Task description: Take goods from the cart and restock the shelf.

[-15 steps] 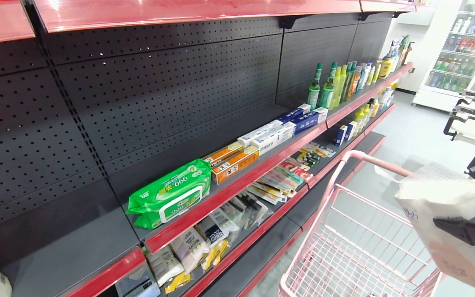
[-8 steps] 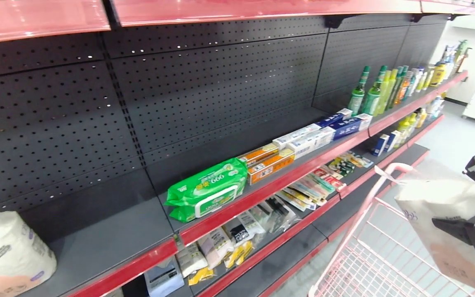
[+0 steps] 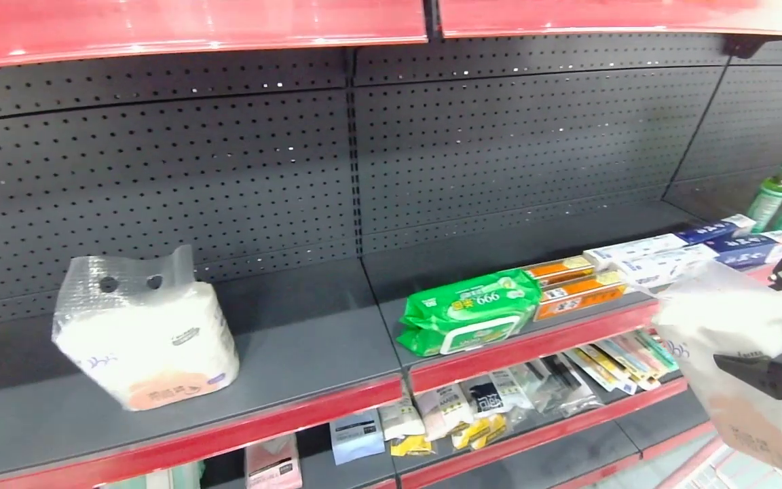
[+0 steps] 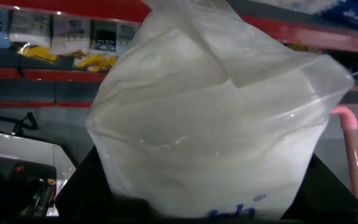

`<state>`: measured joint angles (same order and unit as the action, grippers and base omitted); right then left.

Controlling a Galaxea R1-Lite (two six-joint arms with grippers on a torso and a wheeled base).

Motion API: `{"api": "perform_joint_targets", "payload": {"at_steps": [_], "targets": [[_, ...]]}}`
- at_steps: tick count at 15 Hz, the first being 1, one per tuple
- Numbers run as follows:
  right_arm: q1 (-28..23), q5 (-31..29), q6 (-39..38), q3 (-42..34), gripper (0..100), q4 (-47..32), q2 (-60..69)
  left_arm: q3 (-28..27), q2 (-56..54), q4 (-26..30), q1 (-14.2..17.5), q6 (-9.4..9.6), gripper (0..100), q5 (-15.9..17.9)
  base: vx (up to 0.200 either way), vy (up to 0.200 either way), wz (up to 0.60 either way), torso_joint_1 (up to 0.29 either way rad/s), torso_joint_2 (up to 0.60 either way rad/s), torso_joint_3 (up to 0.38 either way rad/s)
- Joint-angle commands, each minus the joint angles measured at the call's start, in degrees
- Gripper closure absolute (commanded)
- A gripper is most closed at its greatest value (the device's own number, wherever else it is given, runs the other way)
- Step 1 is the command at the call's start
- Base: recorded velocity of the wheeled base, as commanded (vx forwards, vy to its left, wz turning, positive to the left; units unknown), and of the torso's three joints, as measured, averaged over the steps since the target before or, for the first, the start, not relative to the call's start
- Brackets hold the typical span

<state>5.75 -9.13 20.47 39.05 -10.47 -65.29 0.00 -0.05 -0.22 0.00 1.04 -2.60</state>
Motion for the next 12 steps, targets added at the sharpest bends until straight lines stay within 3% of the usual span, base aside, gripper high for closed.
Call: {"api": "perform_joint_targets", "payload": {"at_steps": [1, 2, 8, 12], "targets": [[0.05, -0.1, 0.01, -0.2, 100, 0.01, 0.61, 0.0, 0.05, -0.04, 0.0, 0.02, 0, -0.04, 0.0, 0.0, 0.6, 0.007, 0.0, 0.002], [0.05, -0.19, 0.01, -0.46, 100, 0.01, 0.69, 0.0, 0.05, -0.04, 0.0, 0.02, 0, -0.04, 0.0, 0.0, 0.6, 0.002, 0.0, -0.002], [-0.39, -0.19, 0.01, -0.81, 100, 0.01, 1.48, 0.0, 0.05, -0.04, 0.0, 0.02, 0, -0.04, 0.0, 0.0, 0.0, 0.0, 0.0, 0.0], [-0.48, -0.19, -0.08, -0.9, 100, 0.01, 1.48, 0.0, 0.05, -0.04, 0.0, 0.02, 0, -0.04, -0.2, 0.0, 0.0, 0.006, 0.0, 0.005]]}}
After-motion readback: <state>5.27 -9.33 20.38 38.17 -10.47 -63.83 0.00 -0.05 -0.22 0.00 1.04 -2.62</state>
